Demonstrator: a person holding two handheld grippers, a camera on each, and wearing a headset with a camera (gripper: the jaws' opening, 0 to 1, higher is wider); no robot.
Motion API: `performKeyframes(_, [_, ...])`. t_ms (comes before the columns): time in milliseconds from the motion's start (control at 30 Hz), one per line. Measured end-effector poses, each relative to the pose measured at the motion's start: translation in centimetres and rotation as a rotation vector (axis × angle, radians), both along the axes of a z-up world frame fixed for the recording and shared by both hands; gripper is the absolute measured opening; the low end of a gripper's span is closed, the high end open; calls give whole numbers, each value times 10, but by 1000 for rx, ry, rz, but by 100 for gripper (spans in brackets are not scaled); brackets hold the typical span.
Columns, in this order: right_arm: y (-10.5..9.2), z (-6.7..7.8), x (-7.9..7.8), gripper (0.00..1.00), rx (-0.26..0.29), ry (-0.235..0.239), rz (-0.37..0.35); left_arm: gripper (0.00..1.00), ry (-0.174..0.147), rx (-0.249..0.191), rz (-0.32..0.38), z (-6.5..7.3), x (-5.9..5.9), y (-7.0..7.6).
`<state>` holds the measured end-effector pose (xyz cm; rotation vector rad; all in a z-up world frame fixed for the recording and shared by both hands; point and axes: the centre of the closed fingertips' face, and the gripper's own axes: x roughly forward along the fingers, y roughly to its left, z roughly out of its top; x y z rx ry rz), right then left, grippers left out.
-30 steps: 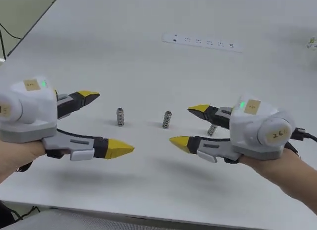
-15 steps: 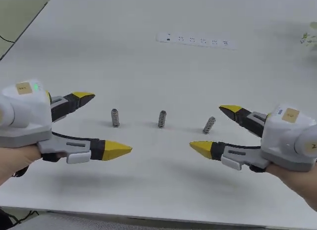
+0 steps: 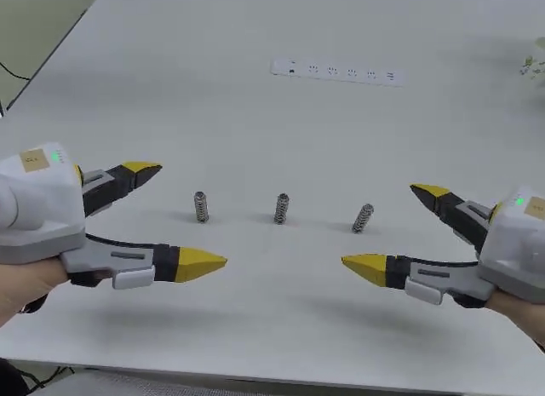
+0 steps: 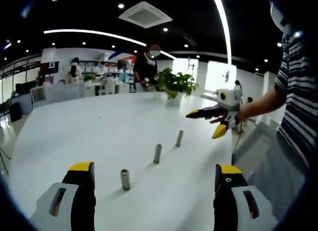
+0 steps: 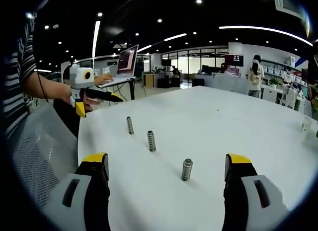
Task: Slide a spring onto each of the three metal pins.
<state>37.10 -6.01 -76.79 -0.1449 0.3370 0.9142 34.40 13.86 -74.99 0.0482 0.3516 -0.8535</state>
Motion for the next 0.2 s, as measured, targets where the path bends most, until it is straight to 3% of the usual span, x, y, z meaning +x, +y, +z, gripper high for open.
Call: performKeyframes(200, [-2, 1, -3, 99, 15, 10, -13, 98, 7, -12, 11, 1, -3, 2])
